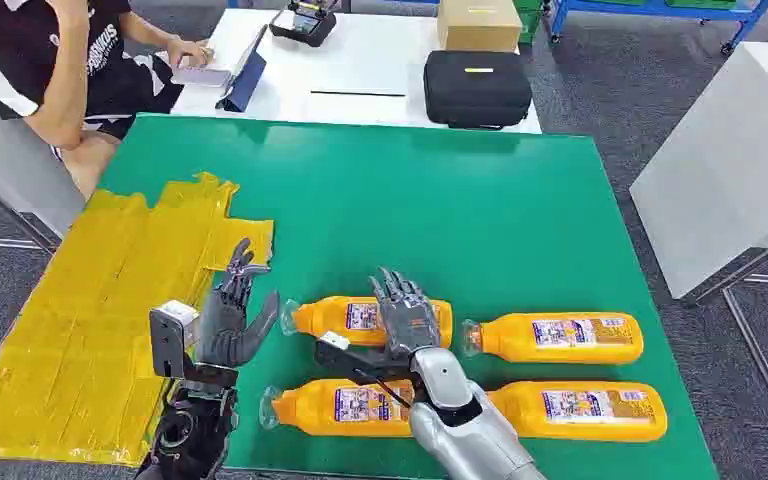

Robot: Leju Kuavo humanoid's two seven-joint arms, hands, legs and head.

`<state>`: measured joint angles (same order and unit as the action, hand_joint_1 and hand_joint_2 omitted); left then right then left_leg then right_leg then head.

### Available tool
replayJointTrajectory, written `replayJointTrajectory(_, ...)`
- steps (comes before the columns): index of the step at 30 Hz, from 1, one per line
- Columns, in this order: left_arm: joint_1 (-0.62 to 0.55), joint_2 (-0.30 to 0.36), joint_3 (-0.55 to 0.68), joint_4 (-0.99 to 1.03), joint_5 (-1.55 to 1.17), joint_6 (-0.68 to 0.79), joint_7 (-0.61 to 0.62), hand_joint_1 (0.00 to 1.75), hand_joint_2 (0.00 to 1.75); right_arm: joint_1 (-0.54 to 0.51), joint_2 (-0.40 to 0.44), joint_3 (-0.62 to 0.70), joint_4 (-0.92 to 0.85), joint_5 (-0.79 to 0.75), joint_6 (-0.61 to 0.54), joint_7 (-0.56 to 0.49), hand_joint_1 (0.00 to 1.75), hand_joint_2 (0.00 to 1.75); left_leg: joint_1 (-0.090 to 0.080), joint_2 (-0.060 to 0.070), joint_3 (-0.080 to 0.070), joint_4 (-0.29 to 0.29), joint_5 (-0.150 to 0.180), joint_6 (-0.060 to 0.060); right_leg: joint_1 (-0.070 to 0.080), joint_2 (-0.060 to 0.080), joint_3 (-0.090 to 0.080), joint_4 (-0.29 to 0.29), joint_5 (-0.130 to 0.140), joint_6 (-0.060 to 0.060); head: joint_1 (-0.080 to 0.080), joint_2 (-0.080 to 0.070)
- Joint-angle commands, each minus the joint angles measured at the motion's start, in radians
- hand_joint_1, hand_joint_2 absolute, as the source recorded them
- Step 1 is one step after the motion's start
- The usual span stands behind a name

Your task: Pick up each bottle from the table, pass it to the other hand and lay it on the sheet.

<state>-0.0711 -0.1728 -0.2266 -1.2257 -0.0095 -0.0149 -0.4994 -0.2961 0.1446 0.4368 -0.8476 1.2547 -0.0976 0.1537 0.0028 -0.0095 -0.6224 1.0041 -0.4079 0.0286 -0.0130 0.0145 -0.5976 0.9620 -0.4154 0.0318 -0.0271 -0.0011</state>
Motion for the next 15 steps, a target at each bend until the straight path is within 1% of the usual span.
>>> replayJointTrajectory(1,-0.033,0.002,0.018,0.055,-0.002,-0.005,0.008,0.00,1.75,-0.041,0.004,-0.015,0.077,0.009,0.015,0.010,0.00,1.75,0.000,0.001,0.005,-0.001,-0.002,-0.002,0.000,-0.001,0.005,0.000,-0.002,-0.001,0.000,0.000)
replayJointTrajectory(2,-0.033,0.002,0.018,0.055,-0.002,-0.005,0.008,0.00,1.75,-0.041,0.004,-0.015,0.077,0.009,0.015,0.010,0.00,1.75,-0.001,0.001,0.007,-0.001,-0.003,-0.002,0.000,-0.001,0.006,0.000,-0.003,-0.002,0.000,0.000)
replayJointTrajectory(3,-0.033,0.002,0.018,0.055,-0.002,-0.005,0.008,0.00,1.75,-0.041,0.004,-0.015,0.077,0.009,0.015,0.010,0.00,1.75,0.000,0.001,0.004,-0.001,-0.001,-0.001,0.000,-0.001,0.003,0.000,-0.001,-0.001,0.000,0.000)
replayJointTrajectory(4,-0.033,0.002,0.018,0.055,-0.002,-0.005,0.008,0.00,1.75,-0.041,0.004,-0.015,0.077,0.009,0.015,0.010,0.00,1.75,0.000,0.000,0.004,-0.001,-0.001,-0.001,0.000,-0.001,0.004,0.000,-0.002,-0.001,0.000,0.000)
replayJointTrajectory(5,-0.033,0.002,0.018,0.055,-0.002,-0.005,0.008,0.00,1.75,-0.041,0.004,-0.015,0.077,0.009,0.015,0.010,0.00,1.75,0.000,0.001,0.007,-0.001,-0.003,-0.002,0.000,-0.002,0.007,0.000,-0.003,-0.002,0.000,0.000)
replayJointTrajectory(6,-0.033,0.002,0.018,0.055,-0.002,-0.005,0.008,0.00,1.75,-0.041,0.004,-0.015,0.077,0.009,0.015,0.010,0.00,1.75,0.000,0.001,0.004,-0.001,-0.001,-0.001,0.000,-0.001,0.003,0.000,-0.001,-0.001,0.000,0.000)
replayJointTrajectory(8,-0.033,0.002,0.018,0.055,-0.002,-0.005,0.008,0.00,1.75,-0.041,0.004,-0.015,0.077,0.009,0.015,0.010,0.00,1.75,0.000,0.001,0.007,-0.001,-0.003,-0.002,0.000,-0.001,0.006,0.000,-0.003,-0.002,0.000,0.000)
replayJointTrajectory(9,-0.033,0.001,0.019,0.055,-0.003,-0.007,0.009,0.00,1.75,-0.040,0.006,-0.019,0.077,0.012,0.019,0.015,0.00,1.75,0.000,0.001,0.005,-0.001,-0.002,-0.001,0.000,-0.001,0.004,0.000,-0.002,-0.001,0.000,0.000)
replayJointTrajectory(10,-0.032,-0.001,0.020,0.055,-0.004,-0.008,0.010,0.00,1.75,-0.039,0.006,-0.021,0.076,0.017,0.021,0.022,0.00,1.75,0.000,0.001,0.006,-0.001,-0.002,-0.002,0.000,-0.001,0.006,0.000,-0.003,-0.002,0.000,0.000)
replayJointTrajectory(11,-0.032,-0.002,0.020,0.055,-0.004,-0.010,0.011,0.00,1.75,-0.037,0.007,-0.025,0.076,0.020,0.024,0.028,0.00,1.75,0.000,0.000,0.003,-0.001,-0.001,-0.001,0.000,-0.001,0.003,0.000,-0.001,-0.001,0.000,0.000)
replayJointTrajectory(13,-0.031,-0.003,0.021,0.054,-0.004,-0.011,0.013,0.00,1.75,-0.034,0.008,-0.029,0.072,0.024,0.026,0.036,0.00,1.75,-0.001,0.001,0.007,-0.001,-0.003,-0.002,0.000,-0.001,0.006,0.000,-0.003,-0.002,0.000,0.000)
replayJointTrajectory(14,-0.031,-0.004,0.022,0.053,-0.005,-0.012,0.014,0.00,1.75,-0.033,0.008,-0.030,0.071,0.027,0.029,0.039,0.00,1.75,0.000,0.000,0.005,-0.001,-0.002,-0.002,0.000,-0.001,0.004,0.000,-0.002,-0.001,0.000,0.000)
replayJointTrajectory(15,-0.030,-0.004,0.022,0.053,-0.005,-0.013,0.015,0.00,1.75,-0.030,0.007,-0.032,0.066,0.031,0.031,0.045,0.00,1.75,0.000,0.001,0.006,-0.001,-0.002,-0.002,0.000,-0.001,0.005,0.000,-0.002,-0.002,0.000,0.000)
